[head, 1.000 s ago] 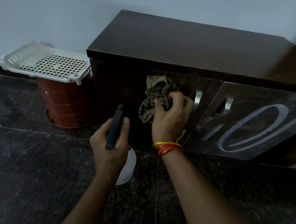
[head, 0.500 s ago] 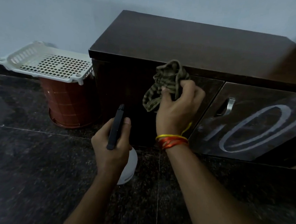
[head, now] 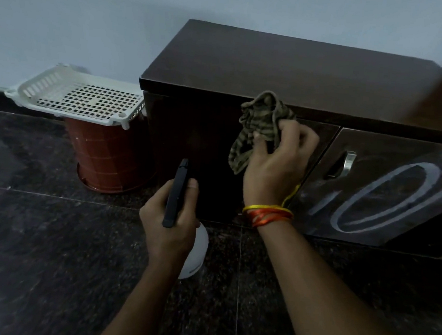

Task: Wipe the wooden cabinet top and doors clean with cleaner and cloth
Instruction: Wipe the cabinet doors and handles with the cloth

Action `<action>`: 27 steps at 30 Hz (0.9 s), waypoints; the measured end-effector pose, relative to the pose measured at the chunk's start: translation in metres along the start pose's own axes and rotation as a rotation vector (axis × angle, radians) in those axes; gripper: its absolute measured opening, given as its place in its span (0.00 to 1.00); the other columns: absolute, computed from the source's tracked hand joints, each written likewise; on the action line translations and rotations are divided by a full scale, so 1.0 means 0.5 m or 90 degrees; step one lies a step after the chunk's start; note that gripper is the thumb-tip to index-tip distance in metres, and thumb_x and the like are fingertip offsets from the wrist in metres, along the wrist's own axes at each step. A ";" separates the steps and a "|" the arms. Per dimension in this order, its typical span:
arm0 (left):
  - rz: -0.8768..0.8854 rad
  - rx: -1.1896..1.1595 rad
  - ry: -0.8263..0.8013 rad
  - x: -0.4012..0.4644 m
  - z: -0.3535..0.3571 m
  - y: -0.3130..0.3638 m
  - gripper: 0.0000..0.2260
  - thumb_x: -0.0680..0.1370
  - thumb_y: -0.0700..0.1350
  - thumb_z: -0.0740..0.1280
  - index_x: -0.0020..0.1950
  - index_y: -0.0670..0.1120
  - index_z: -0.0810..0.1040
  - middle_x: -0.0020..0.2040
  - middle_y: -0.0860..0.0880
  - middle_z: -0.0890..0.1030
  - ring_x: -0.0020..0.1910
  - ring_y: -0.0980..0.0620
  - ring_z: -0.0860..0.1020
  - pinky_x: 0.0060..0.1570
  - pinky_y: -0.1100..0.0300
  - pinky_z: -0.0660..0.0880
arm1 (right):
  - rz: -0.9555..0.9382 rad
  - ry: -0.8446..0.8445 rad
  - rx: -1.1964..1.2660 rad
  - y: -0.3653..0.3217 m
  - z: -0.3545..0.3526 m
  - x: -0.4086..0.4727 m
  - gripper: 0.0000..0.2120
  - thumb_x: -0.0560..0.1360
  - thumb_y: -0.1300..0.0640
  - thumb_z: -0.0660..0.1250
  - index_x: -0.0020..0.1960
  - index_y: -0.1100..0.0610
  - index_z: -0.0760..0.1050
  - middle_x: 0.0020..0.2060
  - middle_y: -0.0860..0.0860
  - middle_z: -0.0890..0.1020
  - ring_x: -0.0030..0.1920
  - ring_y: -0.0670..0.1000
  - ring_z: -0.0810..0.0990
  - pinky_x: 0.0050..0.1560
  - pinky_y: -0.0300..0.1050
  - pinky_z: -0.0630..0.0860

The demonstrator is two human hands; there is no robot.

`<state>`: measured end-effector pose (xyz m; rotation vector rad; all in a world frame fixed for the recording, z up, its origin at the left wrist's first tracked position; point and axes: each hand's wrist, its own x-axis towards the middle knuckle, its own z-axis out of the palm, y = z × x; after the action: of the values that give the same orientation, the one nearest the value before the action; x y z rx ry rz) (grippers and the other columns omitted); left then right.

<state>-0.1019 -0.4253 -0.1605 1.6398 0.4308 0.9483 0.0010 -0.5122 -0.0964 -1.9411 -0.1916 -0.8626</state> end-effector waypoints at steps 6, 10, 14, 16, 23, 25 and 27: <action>0.001 0.002 0.012 0.004 -0.006 -0.005 0.13 0.79 0.50 0.65 0.37 0.45 0.78 0.24 0.41 0.73 0.22 0.51 0.73 0.24 0.59 0.70 | -0.121 -0.108 -0.035 -0.035 0.028 -0.017 0.21 0.73 0.64 0.69 0.65 0.56 0.74 0.56 0.59 0.71 0.50 0.56 0.76 0.45 0.44 0.76; -0.011 -0.012 0.013 0.005 -0.010 -0.004 0.14 0.79 0.50 0.65 0.38 0.43 0.77 0.26 0.37 0.72 0.24 0.43 0.73 0.24 0.56 0.69 | -0.141 -0.063 -0.071 0.001 -0.004 -0.003 0.15 0.75 0.64 0.66 0.61 0.56 0.78 0.60 0.63 0.71 0.57 0.59 0.76 0.52 0.50 0.77; -0.006 -0.015 0.016 0.009 -0.012 -0.004 0.14 0.79 0.50 0.65 0.37 0.43 0.77 0.26 0.38 0.73 0.23 0.44 0.73 0.24 0.57 0.70 | -0.159 -0.031 -0.104 0.014 -0.004 0.000 0.16 0.76 0.65 0.64 0.62 0.56 0.78 0.59 0.63 0.73 0.58 0.60 0.76 0.55 0.49 0.77; -0.005 -0.014 0.016 0.009 -0.013 -0.006 0.14 0.79 0.50 0.65 0.37 0.43 0.77 0.25 0.38 0.73 0.24 0.43 0.73 0.24 0.55 0.70 | -0.212 -0.055 -0.117 0.006 0.013 -0.003 0.17 0.76 0.65 0.63 0.63 0.55 0.77 0.59 0.63 0.74 0.55 0.62 0.77 0.51 0.50 0.77; -0.014 -0.002 0.039 0.016 -0.024 -0.004 0.15 0.77 0.55 0.66 0.36 0.45 0.77 0.26 0.38 0.73 0.25 0.38 0.73 0.25 0.47 0.70 | -0.323 -0.125 -0.171 -0.022 0.056 -0.014 0.19 0.75 0.65 0.66 0.64 0.53 0.76 0.58 0.61 0.76 0.48 0.59 0.78 0.38 0.46 0.78; -0.017 -0.008 0.040 0.020 -0.024 0.002 0.16 0.77 0.56 0.66 0.36 0.46 0.77 0.27 0.37 0.73 0.25 0.37 0.72 0.25 0.44 0.70 | -0.307 -0.112 -0.160 -0.002 0.036 -0.003 0.18 0.76 0.64 0.64 0.65 0.53 0.76 0.58 0.61 0.76 0.50 0.61 0.78 0.42 0.50 0.78; -0.017 -0.011 0.040 0.025 -0.025 0.007 0.14 0.77 0.55 0.66 0.36 0.47 0.76 0.28 0.37 0.74 0.26 0.36 0.73 0.25 0.43 0.70 | -0.282 -0.101 -0.159 0.011 0.020 0.003 0.18 0.77 0.64 0.62 0.65 0.53 0.75 0.58 0.62 0.75 0.52 0.62 0.77 0.45 0.53 0.78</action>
<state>-0.1048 -0.4094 -0.1526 1.5887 0.4847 0.9839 0.0093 -0.5071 -0.1021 -2.2446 -0.6548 -1.0563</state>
